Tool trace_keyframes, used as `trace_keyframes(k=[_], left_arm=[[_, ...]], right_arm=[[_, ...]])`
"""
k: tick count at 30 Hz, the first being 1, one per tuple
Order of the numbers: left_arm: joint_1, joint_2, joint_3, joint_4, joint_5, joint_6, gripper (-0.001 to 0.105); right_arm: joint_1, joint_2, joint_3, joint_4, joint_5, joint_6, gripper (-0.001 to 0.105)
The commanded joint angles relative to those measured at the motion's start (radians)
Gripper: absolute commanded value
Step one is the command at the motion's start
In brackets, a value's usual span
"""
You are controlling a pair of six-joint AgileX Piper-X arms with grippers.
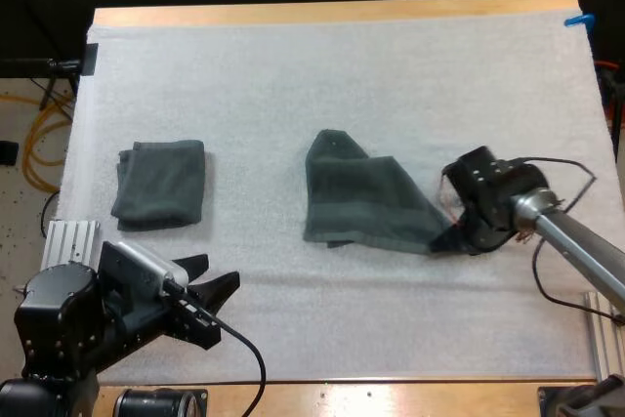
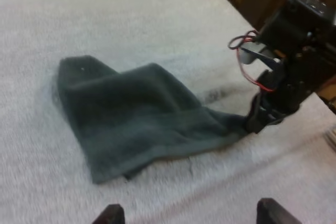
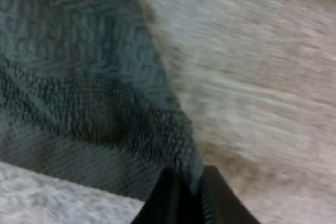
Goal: Pick towel from pile fold and stack
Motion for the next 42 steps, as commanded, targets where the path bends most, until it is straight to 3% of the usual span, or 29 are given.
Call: trace_keyframes(k=[1,8,11,16,20,27,42], left_arm=[[0.002,0.002,0.0,-0.027,-0.001,0.004,0.051],[0.002,0.116,0.0,-0.099,-0.002,0.004,0.051],[-0.023,0.179,0.0,-0.157,-0.054,0.004,0.051],[-0.177,0.271,0.0,-0.222,-0.179,0.004,0.051],[-0.346,0.365,0.0,-0.231,-0.378,0.004,0.051],[-0.542,0.581,0.0,-0.341,-0.49,0.004,0.051],[-0.577,0.961,0.0,-0.491,-0.533,0.004,0.051]], right_arm=[[-0.014,-0.021,0.002,-0.002,0.006,-0.014,0.0],[-0.02,-0.064,0.002,-0.016,0.006,-0.023,0.0],[-0.02,-0.067,0.002,-0.016,0.006,-0.022,0.0],[-0.02,-0.067,0.002,-0.018,0.006,-0.022,0.0],[-0.02,-0.067,0.002,-0.018,0.006,-0.022,0.0],[-0.02,-0.067,0.002,-0.015,0.006,-0.02,0.0],[-0.02,-0.067,0.002,-0.016,0.006,-0.02,0.0]])
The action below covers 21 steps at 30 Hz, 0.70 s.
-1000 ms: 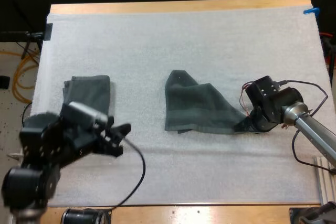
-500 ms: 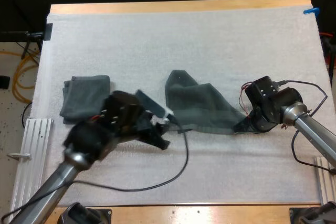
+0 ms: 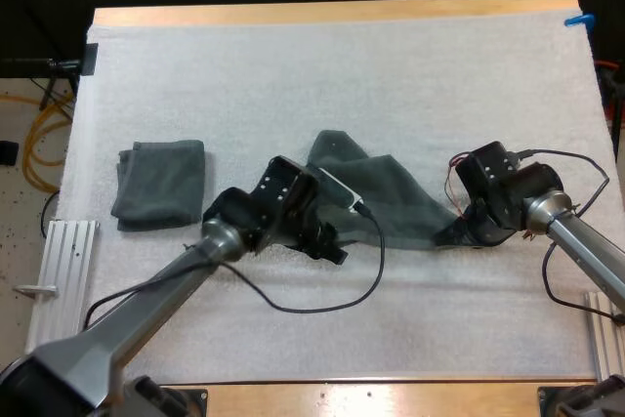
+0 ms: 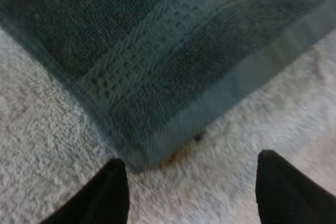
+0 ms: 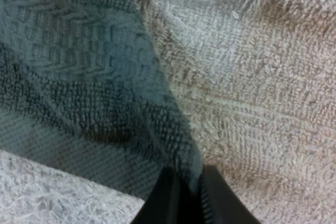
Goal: Pick towel from pile fold and stack
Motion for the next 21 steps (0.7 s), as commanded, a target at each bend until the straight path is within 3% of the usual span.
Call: trace_keyframes(k=[1,7,11,21], left_arm=[[-0.004,0.014,0.0,-0.016,-0.03,0.002,0.051],[-0.004,0.1,0.0,-0.019,-0.148,0.062,0.051],[-0.004,0.146,0.0,-0.043,-0.148,0.1,0.051],[-0.004,0.243,-0.066,-0.025,-0.135,0.1,0.051]], right_arm=[[0.0,-0.011,0.0,0.002,0.001,-0.005,0.0],[0.0,-0.011,0.0,0.002,0.001,-0.005,0.0],[0.0,-0.011,0.0,0.002,0.001,-0.005,0.0],[0.0,-0.011,0.0,0.002,0.001,-0.004,0.0]])
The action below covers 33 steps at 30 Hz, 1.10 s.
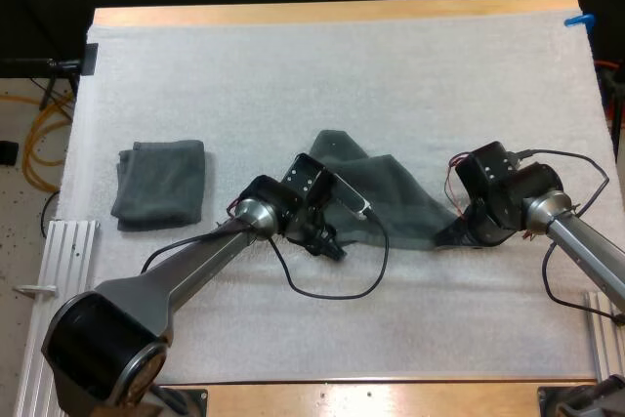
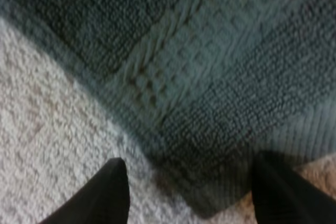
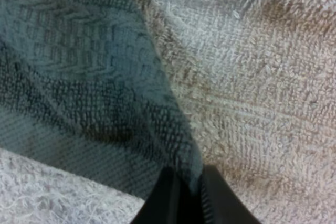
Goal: Pick towel from pile fold and stack
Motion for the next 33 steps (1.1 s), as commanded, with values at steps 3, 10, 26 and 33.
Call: trace_keyframes(k=[3,10,26,33], left_arm=[[-0.004,0.024,-0.013,0.02,0.032,-0.002,0.05],[-0.004,0.043,-0.014,0.056,0.004,0.006,0.046],[-0.004,0.031,-0.105,0.108,-0.007,0.006,0.0],[-0.004,0.016,-0.118,0.115,-0.005,0.006,0.0]], right_arm=[[0.0,-0.011,0.0,0.002,0.001,-0.003,0.0],[0.0,-0.011,0.0,0.002,0.001,0.005,0.0],[0.0,-0.011,0.0,0.002,0.001,0.005,0.0],[0.0,-0.011,0.0,0.002,0.001,0.005,0.0]])
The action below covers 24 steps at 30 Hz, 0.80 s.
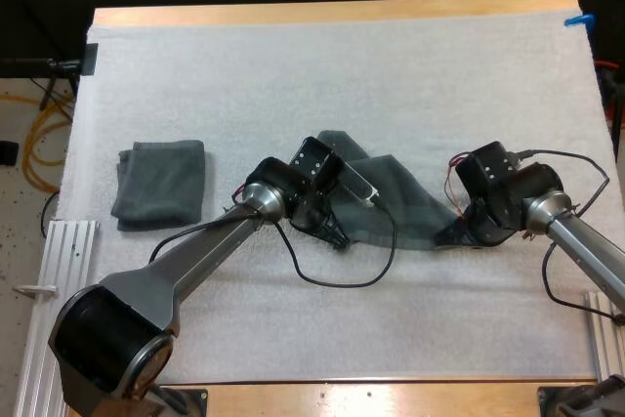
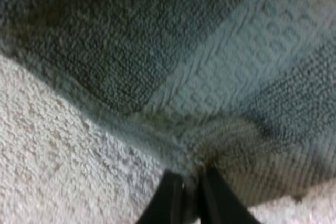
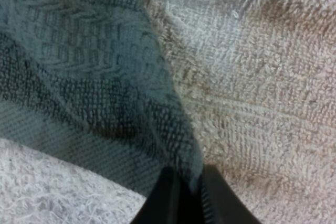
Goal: Pick towel from pile fold and stack
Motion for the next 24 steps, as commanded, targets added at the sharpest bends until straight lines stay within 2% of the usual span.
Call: trace_keyframes(k=[1,4,11,15,19,22,24], left_arm=[[-0.004,-0.013,-0.006,0.019,-0.009,0.0,0.0],[-0.013,-0.041,-0.006,0.034,-0.009,0.006,0.0],[-0.027,-0.235,-0.006,0.032,-0.009,-0.002,0.0],[-0.006,-0.37,-0.006,0.032,-0.009,-0.017,0.0],[0.011,-0.477,-0.006,0.032,-0.009,-0.027,0.0],[0.013,-0.548,-0.022,0.047,-0.009,-0.043,0.0],[0.013,-0.584,-0.058,0.079,-0.014,-0.047,0.0]], right_arm=[[0.0,-0.011,0.0,0.002,0.001,0.002,0.0],[0.0,-0.011,0.0,0.002,0.001,0.002,0.0],[0.0,-0.092,-0.03,0.002,0.041,-0.016,0.0],[0.0,-0.178,-0.107,-0.012,0.098,-0.044,0.0],[0.0,-0.233,-0.203,-0.048,0.098,-0.046,0.0],[0.0,-0.255,-0.288,-0.051,0.07,-0.046,0.0],[0.0,-0.263,-0.338,-0.042,0.019,-0.046,0.0]])
